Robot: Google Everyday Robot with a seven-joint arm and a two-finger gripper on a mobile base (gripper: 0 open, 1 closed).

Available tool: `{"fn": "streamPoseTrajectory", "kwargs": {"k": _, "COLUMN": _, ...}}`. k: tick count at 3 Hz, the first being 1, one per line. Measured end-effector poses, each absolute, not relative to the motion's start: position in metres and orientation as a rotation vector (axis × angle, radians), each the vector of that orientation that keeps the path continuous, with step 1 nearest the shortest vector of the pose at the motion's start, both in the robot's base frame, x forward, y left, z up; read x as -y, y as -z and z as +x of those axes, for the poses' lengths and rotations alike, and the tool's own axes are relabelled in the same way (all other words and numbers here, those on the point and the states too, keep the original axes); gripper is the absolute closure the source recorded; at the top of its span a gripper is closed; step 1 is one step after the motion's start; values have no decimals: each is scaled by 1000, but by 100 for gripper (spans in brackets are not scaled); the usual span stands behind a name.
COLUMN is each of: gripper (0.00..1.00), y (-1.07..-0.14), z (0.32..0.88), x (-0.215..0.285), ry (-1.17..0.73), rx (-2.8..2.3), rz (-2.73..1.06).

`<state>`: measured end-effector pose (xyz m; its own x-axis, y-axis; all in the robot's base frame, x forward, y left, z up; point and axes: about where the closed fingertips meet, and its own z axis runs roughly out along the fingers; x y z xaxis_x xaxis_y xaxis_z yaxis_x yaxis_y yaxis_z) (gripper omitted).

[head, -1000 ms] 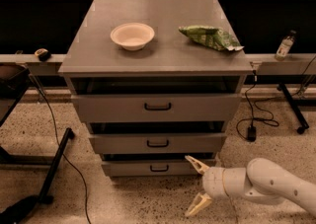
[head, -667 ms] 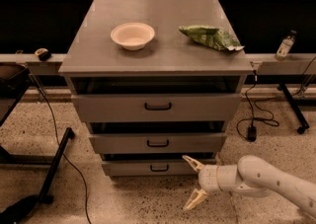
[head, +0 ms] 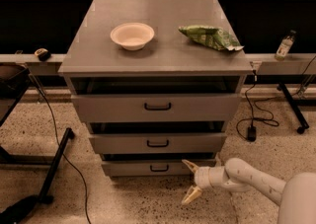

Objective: Open bottom drawer

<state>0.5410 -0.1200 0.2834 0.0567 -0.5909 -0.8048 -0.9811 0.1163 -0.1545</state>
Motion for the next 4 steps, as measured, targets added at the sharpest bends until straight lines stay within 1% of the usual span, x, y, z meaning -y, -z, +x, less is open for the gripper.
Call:
{"fn": "streamPoseTrajectory", "kwargs": {"k": 1, "gripper": 0, "y": -283, "z": 541, "x": 120, "ry": -641, "rx": -1626, "rz": -1565}}
{"fn": "streamPoseTrajectory", "kwargs": {"k": 2, "gripper": 0, "y": -287, "z": 558, "x": 129, "ry": -595, "rx": -1627, "rz": -1589}}
{"fn": "streamPoseTrajectory", "kwargs": {"k": 3, "gripper": 0, "y": -278, "z": 580, "x": 149, "ry": -552, "rx": -1606, "rz": -1656}}
{"fn": "streamPoseTrajectory", "kwargs": {"k": 4, "gripper": 0, "y": -259, "z": 614, "x": 173, "ry": -470, "rx": -1637, "rz": -1762}}
